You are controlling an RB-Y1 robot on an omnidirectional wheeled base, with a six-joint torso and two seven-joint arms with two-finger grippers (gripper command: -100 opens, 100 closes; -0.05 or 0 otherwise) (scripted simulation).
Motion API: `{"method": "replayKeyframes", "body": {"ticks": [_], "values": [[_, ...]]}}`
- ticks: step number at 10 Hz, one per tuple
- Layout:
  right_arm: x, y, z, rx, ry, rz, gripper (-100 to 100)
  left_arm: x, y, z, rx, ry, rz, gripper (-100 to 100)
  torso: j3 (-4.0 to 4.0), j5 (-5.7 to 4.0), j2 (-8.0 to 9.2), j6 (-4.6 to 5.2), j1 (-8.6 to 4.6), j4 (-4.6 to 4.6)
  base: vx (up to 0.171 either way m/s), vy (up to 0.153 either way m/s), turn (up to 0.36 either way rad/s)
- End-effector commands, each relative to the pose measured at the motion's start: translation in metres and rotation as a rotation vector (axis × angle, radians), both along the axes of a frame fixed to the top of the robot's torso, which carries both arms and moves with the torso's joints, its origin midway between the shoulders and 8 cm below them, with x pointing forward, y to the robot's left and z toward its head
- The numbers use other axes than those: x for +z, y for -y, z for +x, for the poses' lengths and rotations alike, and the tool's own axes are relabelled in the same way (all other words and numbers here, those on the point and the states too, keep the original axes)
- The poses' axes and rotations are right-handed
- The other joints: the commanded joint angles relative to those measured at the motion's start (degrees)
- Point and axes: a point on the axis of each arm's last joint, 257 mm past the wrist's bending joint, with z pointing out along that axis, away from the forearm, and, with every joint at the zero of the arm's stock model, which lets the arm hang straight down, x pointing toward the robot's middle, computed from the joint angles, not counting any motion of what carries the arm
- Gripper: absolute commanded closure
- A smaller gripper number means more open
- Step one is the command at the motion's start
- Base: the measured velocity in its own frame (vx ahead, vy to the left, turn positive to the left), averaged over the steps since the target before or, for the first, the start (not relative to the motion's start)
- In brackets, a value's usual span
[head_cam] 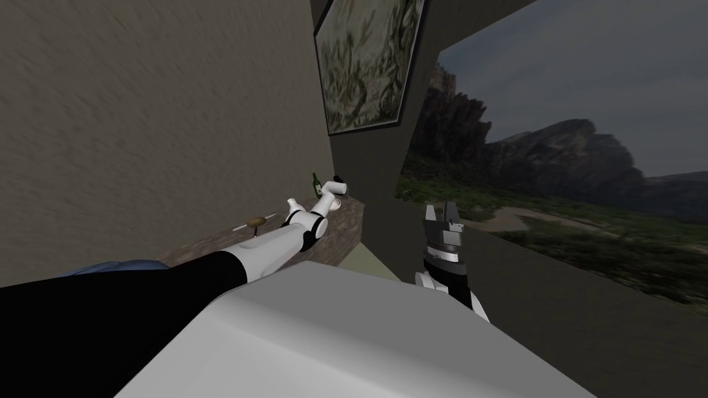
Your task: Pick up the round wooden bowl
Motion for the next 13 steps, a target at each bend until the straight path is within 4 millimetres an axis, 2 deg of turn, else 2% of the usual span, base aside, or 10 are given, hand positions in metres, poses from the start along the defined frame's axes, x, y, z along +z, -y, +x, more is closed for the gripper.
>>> {"method": "replayKeyframes", "body": {"ticks": [1,7,9,10,13], "values": [[0.0,0.0,0.0,0.0,0.0,0.0,0,-0.009,0.0,-0.005,0.01,-0.06,-0.001,-100,0.0,0.0,0.0,0.0,0.0,0.0,-0.009,0.013,0.021],[0.0,0.0,0.0,0.0,0.0,0.0,0,-0.05,-0.01,-0.028,0.053,-0.239,0.006,-100,-0.02,0.01,-0.04,-0.01,0.04,-0.01,0.0,0.015,0.024],[0.0,0.0,0.0,0.0,0.0,0.0,0,-0.072,-0.021,-0.045,0.086,-0.336,0.011,-100,-0.03,0.01,-0.05,-0.01,0.05,-0.01,0.009,0.024,0.049],[0.0,0.0,0.0,0.0,0.0,0.0,0,-0.072,-0.021,-0.045,0.086,-0.336,0.011,-100,-0.04,0.03,-0.07,-0.02,0.08,-0.02,0.009,0.019,0.014],[0.0,0.0,0.0,0.0,0.0,0.0,0,-0.104,-0.038,-0.072,0.134,-0.46,0.021,-100,-0.06,0.03,-0.1,-0.02,0.1,-0.02,0.02,0.031,0.041]]}}
